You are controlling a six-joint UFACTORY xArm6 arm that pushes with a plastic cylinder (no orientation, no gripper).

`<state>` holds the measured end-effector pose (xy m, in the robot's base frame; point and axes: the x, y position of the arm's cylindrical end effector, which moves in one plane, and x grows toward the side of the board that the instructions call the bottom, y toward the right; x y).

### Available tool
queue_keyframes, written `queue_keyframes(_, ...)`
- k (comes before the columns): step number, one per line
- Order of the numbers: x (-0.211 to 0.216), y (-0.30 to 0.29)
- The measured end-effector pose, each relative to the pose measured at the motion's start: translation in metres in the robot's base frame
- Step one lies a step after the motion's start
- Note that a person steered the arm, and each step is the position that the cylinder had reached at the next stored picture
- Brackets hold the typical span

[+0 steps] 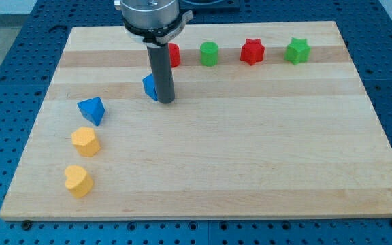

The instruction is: Move the blue cube above the blue triangle

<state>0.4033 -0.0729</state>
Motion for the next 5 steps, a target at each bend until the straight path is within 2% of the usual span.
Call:
queue_keyframes(3,-0.013,0.035)
queue_keyframes(5,-0.051,0.048)
